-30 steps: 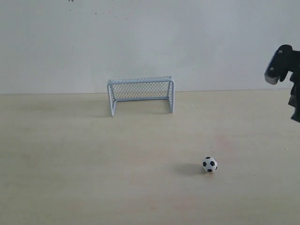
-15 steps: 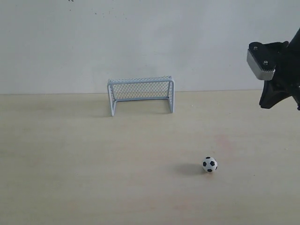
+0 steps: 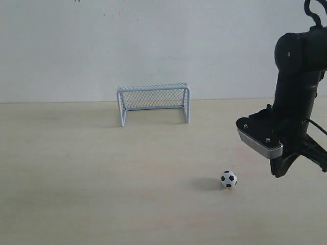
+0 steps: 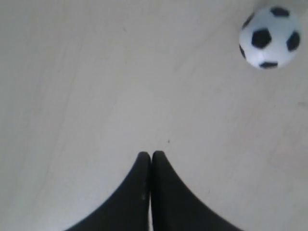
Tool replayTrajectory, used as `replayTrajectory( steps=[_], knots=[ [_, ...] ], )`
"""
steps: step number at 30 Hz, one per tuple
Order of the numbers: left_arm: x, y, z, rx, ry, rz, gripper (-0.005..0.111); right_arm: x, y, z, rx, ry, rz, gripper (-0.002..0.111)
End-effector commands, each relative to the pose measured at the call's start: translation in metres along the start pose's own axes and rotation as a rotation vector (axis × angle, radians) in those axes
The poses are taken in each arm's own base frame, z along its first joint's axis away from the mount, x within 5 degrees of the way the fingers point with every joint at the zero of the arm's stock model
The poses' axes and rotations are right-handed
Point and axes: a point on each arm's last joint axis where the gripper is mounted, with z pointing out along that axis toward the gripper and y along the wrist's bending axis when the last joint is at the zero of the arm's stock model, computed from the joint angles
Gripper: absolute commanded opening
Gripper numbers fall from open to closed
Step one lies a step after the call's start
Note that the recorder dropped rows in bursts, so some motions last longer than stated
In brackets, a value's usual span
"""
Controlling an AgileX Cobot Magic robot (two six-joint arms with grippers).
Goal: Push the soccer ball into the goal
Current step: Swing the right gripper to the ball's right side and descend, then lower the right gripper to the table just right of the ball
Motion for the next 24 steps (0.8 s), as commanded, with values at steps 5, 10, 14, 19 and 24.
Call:
replayTrajectory(
  steps=[5,10,14,19,24],
  knots=[
    [0.001,0.000,0.000,0.001,-0.003,-0.012,0.004,-0.021,-0.003,-0.001,0.022,-0.089,-0.064,0.000],
    [0.001,0.000,0.000,0.001,-0.003,-0.012,0.004,-0.028,-0.005,0.000,0.022,-0.106,-0.090,0.000],
    [0.001,0.000,0.000,0.001,-0.003,-0.012,0.004,-0.033,-0.006,0.000,0.033,-0.138,-0.120,0.000],
    [0.001,0.000,0.000,0.001,-0.003,-0.012,0.004,-0.035,-0.008,0.007,0.014,-0.140,-0.158,0.000],
    [0.001,0.000,0.000,0.001,-0.003,-0.012,0.004,-0.033,-0.011,0.020,-0.026,-0.133,-0.157,0.000]
  ],
)
